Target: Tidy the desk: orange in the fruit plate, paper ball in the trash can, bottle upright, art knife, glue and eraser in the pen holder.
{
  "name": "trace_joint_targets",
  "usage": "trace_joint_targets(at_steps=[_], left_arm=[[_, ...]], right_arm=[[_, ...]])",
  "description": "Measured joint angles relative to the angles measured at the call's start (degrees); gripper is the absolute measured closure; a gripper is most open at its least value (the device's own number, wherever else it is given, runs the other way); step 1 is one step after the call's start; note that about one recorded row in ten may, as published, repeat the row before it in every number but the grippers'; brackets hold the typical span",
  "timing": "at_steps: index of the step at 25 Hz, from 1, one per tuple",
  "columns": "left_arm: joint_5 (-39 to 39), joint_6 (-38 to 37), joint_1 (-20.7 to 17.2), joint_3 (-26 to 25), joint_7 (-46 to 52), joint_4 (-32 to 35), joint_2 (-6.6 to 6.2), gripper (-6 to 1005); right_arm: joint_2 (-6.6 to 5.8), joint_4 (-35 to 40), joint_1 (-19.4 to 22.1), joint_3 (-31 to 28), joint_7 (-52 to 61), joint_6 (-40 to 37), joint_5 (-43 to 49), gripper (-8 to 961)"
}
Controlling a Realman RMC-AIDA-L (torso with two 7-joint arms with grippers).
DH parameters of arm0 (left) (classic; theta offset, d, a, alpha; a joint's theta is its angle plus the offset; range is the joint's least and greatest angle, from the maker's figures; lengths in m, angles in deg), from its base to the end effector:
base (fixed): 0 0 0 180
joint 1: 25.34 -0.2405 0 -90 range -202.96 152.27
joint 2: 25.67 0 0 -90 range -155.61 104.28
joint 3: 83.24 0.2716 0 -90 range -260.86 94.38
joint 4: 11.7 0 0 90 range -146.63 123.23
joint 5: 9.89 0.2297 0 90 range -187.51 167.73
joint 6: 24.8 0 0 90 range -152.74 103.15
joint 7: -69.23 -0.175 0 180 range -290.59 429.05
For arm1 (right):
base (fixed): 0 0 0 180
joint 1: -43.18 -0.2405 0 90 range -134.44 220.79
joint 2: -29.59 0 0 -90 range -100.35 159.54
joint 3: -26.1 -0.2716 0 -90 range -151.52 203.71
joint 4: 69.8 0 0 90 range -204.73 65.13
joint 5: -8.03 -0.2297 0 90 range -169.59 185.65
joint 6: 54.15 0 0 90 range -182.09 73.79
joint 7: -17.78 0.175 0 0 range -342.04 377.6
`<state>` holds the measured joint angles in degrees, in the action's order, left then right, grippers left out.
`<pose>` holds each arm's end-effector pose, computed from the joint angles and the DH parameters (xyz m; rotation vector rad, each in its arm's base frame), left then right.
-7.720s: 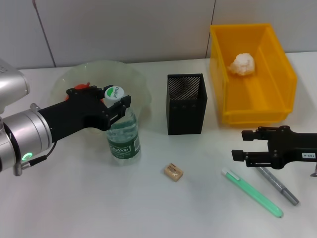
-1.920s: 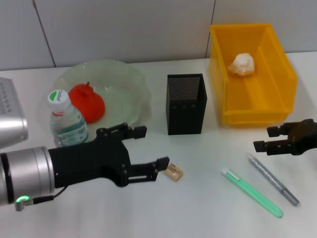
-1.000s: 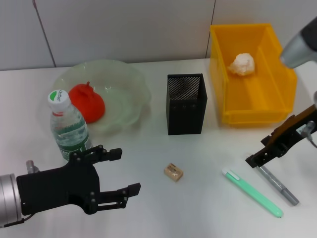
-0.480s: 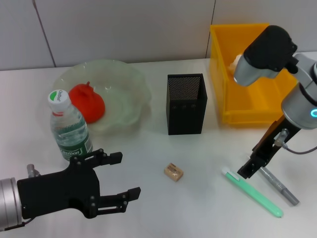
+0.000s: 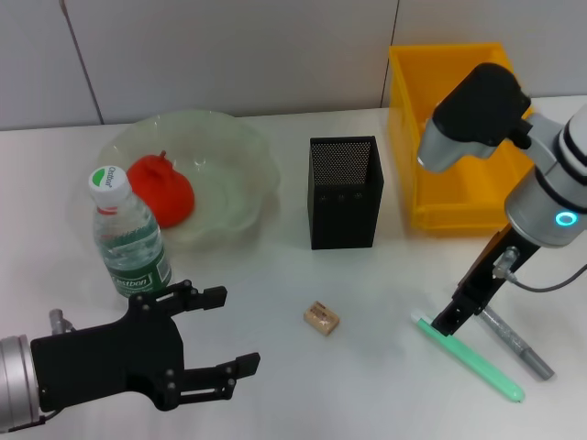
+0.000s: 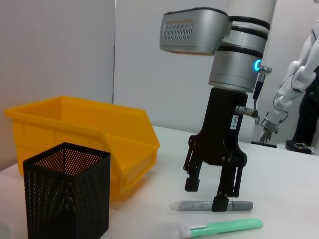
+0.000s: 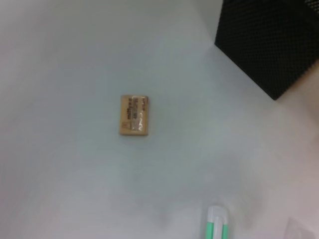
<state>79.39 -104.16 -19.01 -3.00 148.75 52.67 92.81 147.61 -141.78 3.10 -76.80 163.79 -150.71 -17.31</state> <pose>-0.2443 0.2916 -0.0558 -2.7908 -0.3481 -0.6885 0.2089 0.3896 -0.0221 -2.5768 0.9530 -0.7307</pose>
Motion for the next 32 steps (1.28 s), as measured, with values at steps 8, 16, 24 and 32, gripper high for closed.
trace_joint_targets(at_steps=[8,16,24,32], left_arm=[[0.0,-0.3,0.0,0.0,-0.1,-0.4,0.00,137],[0.0,-0.4,-0.1,0.0,-0.1,-0.6,0.00,137],[0.0,-1.0,0.1,-0.5,-0.2,-0.7,0.00,137],[0.0,-1.1,0.0,-0.5,-0.8,-0.8,0.00,137]], right_arm=[[0.27,1.7,-0.2,3.1,0.7,2.2,0.2,222],[0.67,3.2,-0.6,3.3,1.6,3.4,0.2,308],[0.81,4.0,-0.7,3.4,2.0,4.2,0.2,419],[0.81,5.8,-0.7,4.8,2.2,5.2,0.2,430]])
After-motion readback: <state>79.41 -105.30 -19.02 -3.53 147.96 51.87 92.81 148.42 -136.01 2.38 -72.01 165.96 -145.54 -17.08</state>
